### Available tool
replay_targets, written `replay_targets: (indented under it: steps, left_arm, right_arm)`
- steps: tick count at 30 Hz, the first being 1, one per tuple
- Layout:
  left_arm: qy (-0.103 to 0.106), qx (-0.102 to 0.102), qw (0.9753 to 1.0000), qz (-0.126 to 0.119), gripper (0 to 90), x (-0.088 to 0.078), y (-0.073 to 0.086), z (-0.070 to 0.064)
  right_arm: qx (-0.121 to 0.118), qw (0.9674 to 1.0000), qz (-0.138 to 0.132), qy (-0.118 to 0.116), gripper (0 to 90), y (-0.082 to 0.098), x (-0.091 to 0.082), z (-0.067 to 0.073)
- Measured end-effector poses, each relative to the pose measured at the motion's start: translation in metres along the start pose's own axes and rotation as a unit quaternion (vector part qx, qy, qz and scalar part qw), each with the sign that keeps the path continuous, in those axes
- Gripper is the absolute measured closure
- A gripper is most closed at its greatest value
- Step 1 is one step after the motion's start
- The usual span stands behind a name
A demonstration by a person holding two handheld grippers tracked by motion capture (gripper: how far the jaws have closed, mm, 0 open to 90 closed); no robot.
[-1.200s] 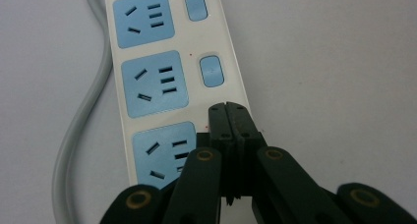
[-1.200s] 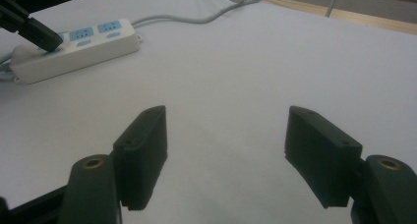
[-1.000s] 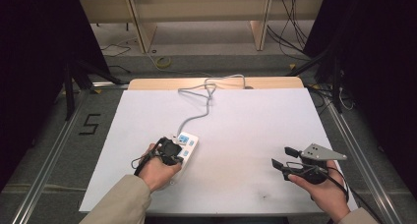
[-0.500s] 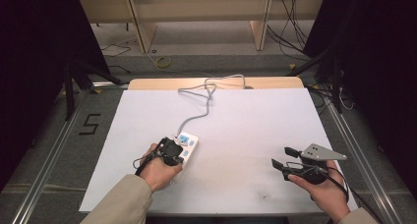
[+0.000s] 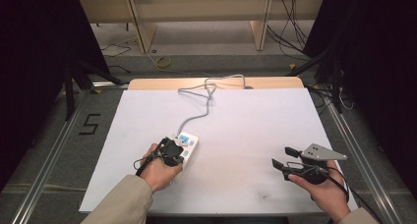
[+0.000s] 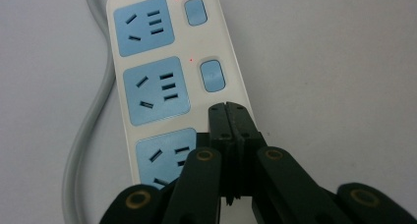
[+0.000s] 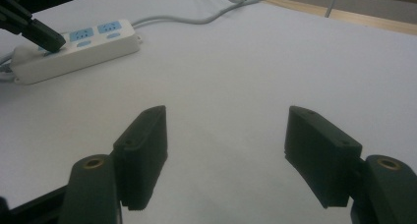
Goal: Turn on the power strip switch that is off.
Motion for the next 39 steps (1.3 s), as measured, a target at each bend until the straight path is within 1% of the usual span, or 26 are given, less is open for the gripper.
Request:
replay_targets:
  steps: [1, 2, 5, 9, 13, 27, 32, 35, 36, 39]
  left_arm:
    - [0.003, -0.005, 1.0000, -0.003, 90.0, -0.0001, 0.0002, 0.0005]
    - [0.001, -0.002, 1.0000, -0.004, 90.0, 0.0000, 0.0001, 0.0001]
    - [0.002, -0.001, 1.0000, -0.004, 90.0, -0.0001, 0.0001, 0.0002]
    - [0.005, -0.006, 0.9999, -0.007, 90.0, -0.0003, 0.0004, 0.0009]
    - [0.005, -0.001, 0.9999, -0.009, 90.0, -0.0002, 0.0003, 0.0005]
    - [0.011, 0.002, 0.9998, -0.016, 89.9, -0.0016, 0.0003, 0.0014]
    - [0.013, 0.004, 0.9997, -0.022, 89.7, -0.0019, -0.0001, 0.0019]
    - [0.012, 0.001, 0.9994, -0.031, 89.7, -0.0027, -0.0023, 0.0020]
    - [0.013, 0.002, 0.9991, -0.040, 89.7, -0.0037, -0.0043, 0.0023]
    - [0.012, 0.003, 0.9989, -0.045, 89.6, -0.0048, -0.0056, 0.0029]
  right_arm:
    - [0.000, 1.0000, 0.000, 0.000, 33.1, -0.0001, -0.0001, 0.0000]
    - [-0.001, 1.0000, 0.000, 0.000, 33.2, -0.0002, -0.0002, 0.0001]
    - [0.000, 1.0000, 0.000, 0.000, 33.2, -0.0002, -0.0002, 0.0004]
    - [0.000, 1.0000, 0.000, 0.000, 33.2, -0.0003, -0.0002, 0.0003]
    - [0.000, 1.0000, 0.000, 0.000, 33.2, -0.0003, 0.0000, 0.0006]
    - [-0.001, 1.0000, 0.000, 0.000, 33.2, -0.0006, -0.0002, 0.0005]
    - [-0.002, 1.0000, 0.000, 0.000, 33.2, -0.0008, -0.0004, 0.0006]
    - [-0.002, 1.0000, -0.001, 0.000, 33.2, -0.0010, -0.0004, 0.0006]
    - [-0.002, 1.0000, -0.001, 0.000, 33.2, -0.0010, -0.0004, 0.0006]
    - [-0.002, 1.0000, -0.001, -0.001, 33.2, -0.0011, -0.0003, 0.0008]
Point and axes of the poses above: each handheld gripper's, and its own axes: x roughly forward along the jaws, y roughly out of its underside, z roughly to its left, the point moved 9 cm from there along x, roughly forward along the jaws, and after that the axes turned 13 degrees about -z, right-handed, at the moved point
